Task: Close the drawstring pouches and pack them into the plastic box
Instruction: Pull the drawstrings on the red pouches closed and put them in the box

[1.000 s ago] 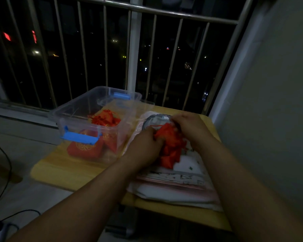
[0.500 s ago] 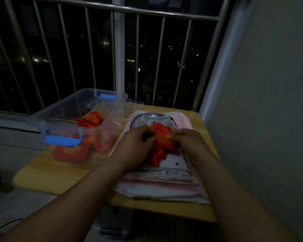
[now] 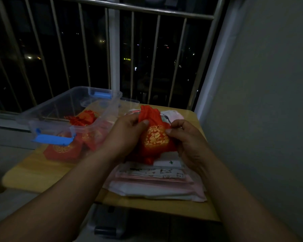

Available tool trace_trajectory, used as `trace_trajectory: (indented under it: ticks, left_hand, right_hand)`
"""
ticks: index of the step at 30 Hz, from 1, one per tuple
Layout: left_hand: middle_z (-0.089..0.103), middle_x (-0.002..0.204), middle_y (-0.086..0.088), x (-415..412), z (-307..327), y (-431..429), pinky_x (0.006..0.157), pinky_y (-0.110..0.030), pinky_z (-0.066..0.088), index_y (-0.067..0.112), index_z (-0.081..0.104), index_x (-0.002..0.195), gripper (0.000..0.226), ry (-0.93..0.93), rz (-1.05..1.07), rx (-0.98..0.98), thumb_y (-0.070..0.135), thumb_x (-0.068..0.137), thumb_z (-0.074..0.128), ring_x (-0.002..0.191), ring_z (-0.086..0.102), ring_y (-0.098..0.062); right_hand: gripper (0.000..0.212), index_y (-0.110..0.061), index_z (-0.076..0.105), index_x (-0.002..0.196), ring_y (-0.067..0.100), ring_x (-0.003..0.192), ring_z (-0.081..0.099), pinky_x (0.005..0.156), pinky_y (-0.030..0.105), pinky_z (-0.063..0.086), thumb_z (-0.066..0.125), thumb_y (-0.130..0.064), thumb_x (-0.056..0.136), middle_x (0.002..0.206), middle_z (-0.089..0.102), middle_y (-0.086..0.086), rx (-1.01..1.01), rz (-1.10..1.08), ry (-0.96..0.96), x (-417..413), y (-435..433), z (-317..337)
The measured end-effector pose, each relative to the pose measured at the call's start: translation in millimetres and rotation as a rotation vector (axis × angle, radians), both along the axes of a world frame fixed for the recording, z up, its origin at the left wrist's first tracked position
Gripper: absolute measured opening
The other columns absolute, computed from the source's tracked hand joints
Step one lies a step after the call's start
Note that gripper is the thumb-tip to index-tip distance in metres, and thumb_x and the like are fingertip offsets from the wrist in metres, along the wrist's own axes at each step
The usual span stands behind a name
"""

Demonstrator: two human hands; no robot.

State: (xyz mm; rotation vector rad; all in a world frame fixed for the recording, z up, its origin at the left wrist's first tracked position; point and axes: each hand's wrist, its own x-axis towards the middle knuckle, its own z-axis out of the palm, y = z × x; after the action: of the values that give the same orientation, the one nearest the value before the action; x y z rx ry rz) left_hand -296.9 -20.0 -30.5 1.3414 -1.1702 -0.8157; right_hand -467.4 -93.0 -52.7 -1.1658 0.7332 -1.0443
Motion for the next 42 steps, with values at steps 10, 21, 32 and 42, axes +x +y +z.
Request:
trace_trajectory:
  ticks: [10,21,32,42]
  left_hand:
    - [0.079,0.102,-0.006,-11.4,0.0,1.7,0.081,-0.044,0.063,0.023,0.071,0.112,0.017,0.210,-0.162,0.090,0.019,0.105,0.056,0.092,0.078,-0.024]
    - [0.078,0.082,-0.008,-4.0,-6.6,-4.8,0.082,-0.042,0.061,0.007,0.074,0.104,0.035,0.128,-0.032,0.123,0.033,0.108,0.051,0.079,0.077,-0.024]
    - [0.074,0.078,-0.014,1.9,-6.5,-4.2,0.077,-0.043,0.056,0.005,0.072,0.092,0.047,0.097,0.053,0.069,0.043,0.107,0.048,0.075,0.072,-0.034]
    - [0.077,0.085,-0.009,-4.5,-5.2,-10.0,0.069,-0.032,0.059,0.006,0.065,0.082,0.043,0.541,0.132,0.113,0.035,0.108,0.048,0.072,0.074,-0.017]
  right_hand:
    - [0.028,-0.009,0.068,0.123,0.036,0.105,0.074,0.096,0.055,0.056,0.064,-0.022,0.099,0.114,0.076,0.018,0.255,0.073,-0.038,0.7,6.8,0.4]
    - [0.027,-0.016,0.075,0.119,0.033,0.106,0.074,0.098,0.055,0.056,0.068,-0.031,0.098,0.113,0.078,0.013,0.269,-0.014,-0.043,11.8,4.4,-4.4]
    - [0.019,-0.019,0.080,0.103,0.028,0.109,0.071,0.088,0.050,0.059,0.068,-0.031,0.097,0.112,0.077,0.004,0.351,-0.075,-0.155,5.5,1.6,-4.1]
    - [0.037,-0.011,0.072,0.070,0.016,0.071,0.064,0.073,0.028,0.049,0.056,-0.020,0.102,0.090,0.078,0.008,0.397,-0.171,-0.328,-1.5,-0.2,-6.1]
